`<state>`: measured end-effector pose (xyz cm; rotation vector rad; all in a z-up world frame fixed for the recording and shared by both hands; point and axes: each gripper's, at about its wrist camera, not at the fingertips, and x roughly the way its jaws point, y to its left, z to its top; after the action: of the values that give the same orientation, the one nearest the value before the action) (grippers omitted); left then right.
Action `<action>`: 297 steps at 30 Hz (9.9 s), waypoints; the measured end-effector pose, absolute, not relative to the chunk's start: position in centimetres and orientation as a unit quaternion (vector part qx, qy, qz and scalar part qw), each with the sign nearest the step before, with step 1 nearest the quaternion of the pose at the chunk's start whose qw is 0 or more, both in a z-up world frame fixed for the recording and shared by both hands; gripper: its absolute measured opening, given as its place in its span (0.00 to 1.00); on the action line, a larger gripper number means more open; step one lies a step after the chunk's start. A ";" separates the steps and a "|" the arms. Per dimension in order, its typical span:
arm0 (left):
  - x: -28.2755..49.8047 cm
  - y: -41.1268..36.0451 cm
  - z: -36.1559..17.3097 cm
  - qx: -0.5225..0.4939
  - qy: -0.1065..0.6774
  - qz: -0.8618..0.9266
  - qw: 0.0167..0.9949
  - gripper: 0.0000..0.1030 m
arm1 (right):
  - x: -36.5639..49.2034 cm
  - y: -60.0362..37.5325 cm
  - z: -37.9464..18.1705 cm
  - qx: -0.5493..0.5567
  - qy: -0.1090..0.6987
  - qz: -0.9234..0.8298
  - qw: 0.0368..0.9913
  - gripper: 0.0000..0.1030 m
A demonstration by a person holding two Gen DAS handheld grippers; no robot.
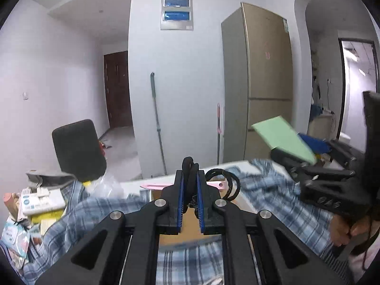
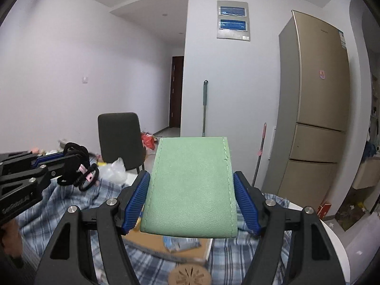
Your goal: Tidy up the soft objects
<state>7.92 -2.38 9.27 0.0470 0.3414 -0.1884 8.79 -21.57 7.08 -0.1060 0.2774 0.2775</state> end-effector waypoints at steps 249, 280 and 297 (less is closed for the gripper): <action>20.9 0.3 -2.7 -0.012 0.299 -0.098 0.949 0.66 | 21.3 -18.6 -7.3 -0.042 0.389 0.166 0.905 0.58; 4.2 -1.4 4.8 0.011 0.161 -0.128 0.978 0.98 | 8.6 -23.6 1.1 -0.027 0.274 0.166 0.947 0.66; 4.9 -4.8 -3.5 0.102 0.376 -0.285 0.876 0.99 | 7.0 -25.8 -3.0 -0.021 0.331 0.156 0.931 0.67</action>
<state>4.88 -4.84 -3.48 0.2136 0.7841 -0.5941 6.99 -25.78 -2.98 -0.0427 0.6768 0.3202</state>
